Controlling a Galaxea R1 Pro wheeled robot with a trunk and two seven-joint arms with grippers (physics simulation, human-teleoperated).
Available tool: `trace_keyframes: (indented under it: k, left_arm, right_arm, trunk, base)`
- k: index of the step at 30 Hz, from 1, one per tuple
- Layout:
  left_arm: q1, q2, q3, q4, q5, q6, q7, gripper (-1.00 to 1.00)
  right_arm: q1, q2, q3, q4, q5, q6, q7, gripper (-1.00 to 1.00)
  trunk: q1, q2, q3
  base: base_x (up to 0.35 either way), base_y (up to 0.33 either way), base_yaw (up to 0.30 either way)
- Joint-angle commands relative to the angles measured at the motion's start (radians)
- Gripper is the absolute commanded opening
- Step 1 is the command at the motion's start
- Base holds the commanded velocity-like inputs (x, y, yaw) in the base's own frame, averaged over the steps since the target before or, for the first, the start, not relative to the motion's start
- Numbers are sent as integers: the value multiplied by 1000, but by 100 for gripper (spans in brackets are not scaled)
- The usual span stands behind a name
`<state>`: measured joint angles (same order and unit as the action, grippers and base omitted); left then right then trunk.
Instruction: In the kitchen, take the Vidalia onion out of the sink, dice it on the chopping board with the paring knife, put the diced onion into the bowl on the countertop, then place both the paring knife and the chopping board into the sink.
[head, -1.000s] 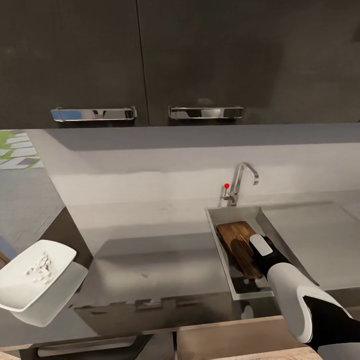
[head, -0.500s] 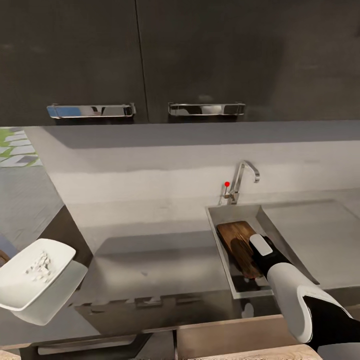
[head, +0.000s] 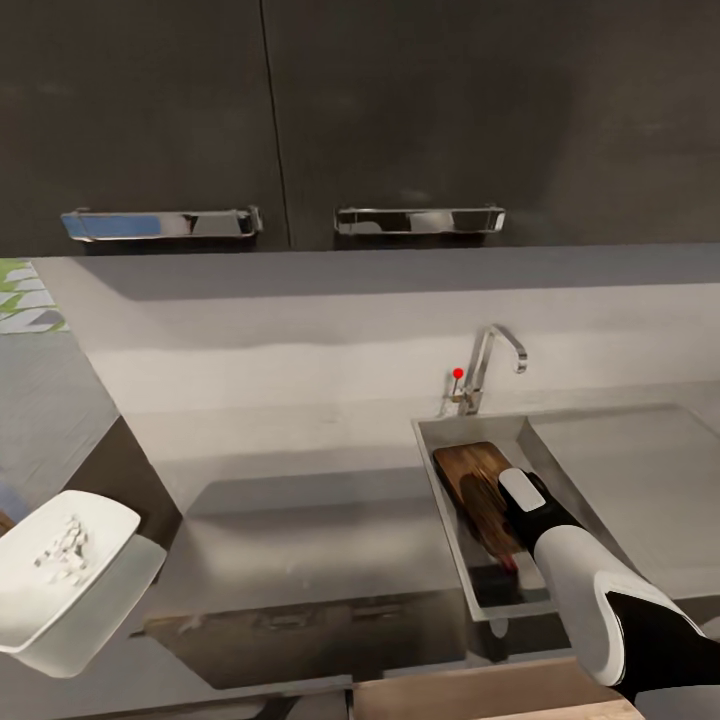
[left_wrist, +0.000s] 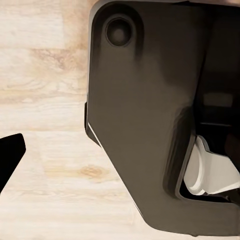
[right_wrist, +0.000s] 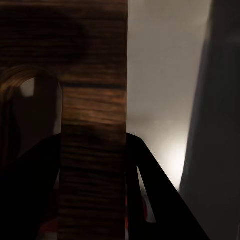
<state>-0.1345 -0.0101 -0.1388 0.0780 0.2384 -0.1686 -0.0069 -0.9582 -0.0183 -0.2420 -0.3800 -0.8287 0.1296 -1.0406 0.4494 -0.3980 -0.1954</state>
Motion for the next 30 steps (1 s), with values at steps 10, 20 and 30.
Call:
trace_keyframes:
  k: [10,20,30]
  left_arm:
    - [-2,-1,-8,5,9,-6,0,100]
    - [-2,-1,-8,5,9,-5,0,100]
    - [-2,-1,-8,5,9,-5,0,100]
  right_arm:
    - [-1,0,-2,-2,0,10,-3,-100]
    - [-1,0,-2,-2,0,10,-3,-100]
    - [-1,0,-2,-2,0,10,-3,100]
  trunk:
    - [1,-2,-13]
    - [1,-2,-28]
    - [1,-2,-30]
  base:
    - [4,0,0]
    - [0,0,0]
    - [0,0,0]
